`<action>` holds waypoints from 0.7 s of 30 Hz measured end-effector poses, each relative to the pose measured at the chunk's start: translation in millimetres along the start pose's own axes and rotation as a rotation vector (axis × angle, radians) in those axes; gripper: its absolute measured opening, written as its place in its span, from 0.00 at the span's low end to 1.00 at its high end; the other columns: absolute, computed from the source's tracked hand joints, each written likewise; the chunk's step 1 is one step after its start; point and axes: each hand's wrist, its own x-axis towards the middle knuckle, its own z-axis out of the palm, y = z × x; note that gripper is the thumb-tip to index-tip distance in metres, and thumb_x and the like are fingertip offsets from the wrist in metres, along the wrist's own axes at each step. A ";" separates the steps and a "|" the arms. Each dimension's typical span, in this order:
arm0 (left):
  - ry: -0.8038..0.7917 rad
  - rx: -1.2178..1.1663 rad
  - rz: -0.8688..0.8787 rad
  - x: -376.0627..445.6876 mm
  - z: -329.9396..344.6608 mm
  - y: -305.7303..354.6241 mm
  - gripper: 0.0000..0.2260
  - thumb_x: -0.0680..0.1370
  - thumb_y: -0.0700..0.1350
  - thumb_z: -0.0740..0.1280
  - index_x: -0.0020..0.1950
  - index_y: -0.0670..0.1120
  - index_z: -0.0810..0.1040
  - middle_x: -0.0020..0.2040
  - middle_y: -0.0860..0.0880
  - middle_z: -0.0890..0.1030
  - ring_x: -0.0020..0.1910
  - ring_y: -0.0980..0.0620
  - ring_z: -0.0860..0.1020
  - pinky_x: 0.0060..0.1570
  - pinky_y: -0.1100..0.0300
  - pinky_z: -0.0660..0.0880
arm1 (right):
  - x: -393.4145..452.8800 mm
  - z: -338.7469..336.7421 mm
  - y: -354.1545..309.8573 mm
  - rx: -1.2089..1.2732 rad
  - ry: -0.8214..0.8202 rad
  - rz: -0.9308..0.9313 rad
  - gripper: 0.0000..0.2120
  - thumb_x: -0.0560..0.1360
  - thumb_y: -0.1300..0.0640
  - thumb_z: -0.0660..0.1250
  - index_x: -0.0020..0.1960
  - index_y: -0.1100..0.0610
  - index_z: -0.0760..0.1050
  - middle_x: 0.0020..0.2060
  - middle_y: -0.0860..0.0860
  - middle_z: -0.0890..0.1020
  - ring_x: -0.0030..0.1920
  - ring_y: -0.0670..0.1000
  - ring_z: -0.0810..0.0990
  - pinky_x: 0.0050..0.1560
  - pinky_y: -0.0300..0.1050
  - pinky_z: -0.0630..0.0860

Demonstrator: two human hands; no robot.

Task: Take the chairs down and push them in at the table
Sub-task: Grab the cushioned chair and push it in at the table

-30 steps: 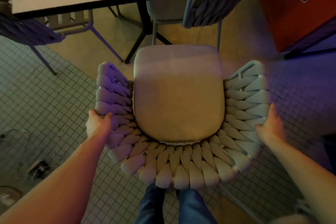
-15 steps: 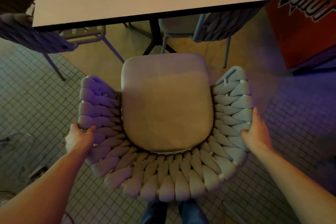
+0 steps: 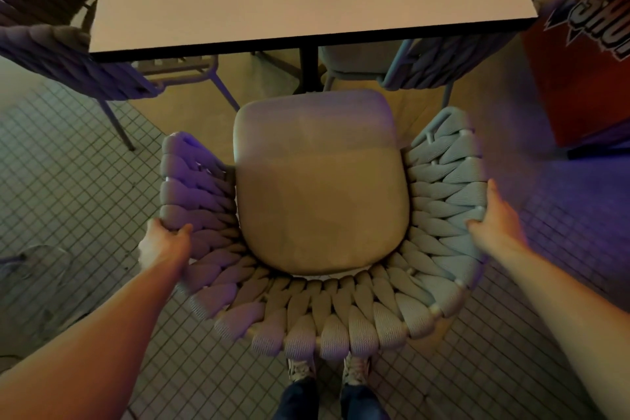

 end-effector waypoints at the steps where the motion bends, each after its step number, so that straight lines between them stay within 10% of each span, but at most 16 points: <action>1: 0.000 0.001 0.006 1.8 -0.3 1.1 0.19 0.73 0.53 0.69 0.57 0.42 0.71 0.57 0.33 0.78 0.56 0.32 0.76 0.53 0.44 0.73 | 0.7 0.6 -1.1 0.001 0.000 0.001 0.41 0.75 0.62 0.67 0.79 0.50 0.47 0.68 0.63 0.70 0.66 0.64 0.71 0.63 0.56 0.69; 21: -0.006 0.012 0.091 30.5 -2.1 19.7 0.20 0.72 0.55 0.68 0.56 0.43 0.70 0.56 0.36 0.79 0.55 0.33 0.77 0.52 0.45 0.74 | 17.3 1.7 -15.9 -0.068 0.024 -0.011 0.42 0.75 0.61 0.68 0.80 0.52 0.46 0.69 0.65 0.70 0.69 0.65 0.68 0.67 0.55 0.66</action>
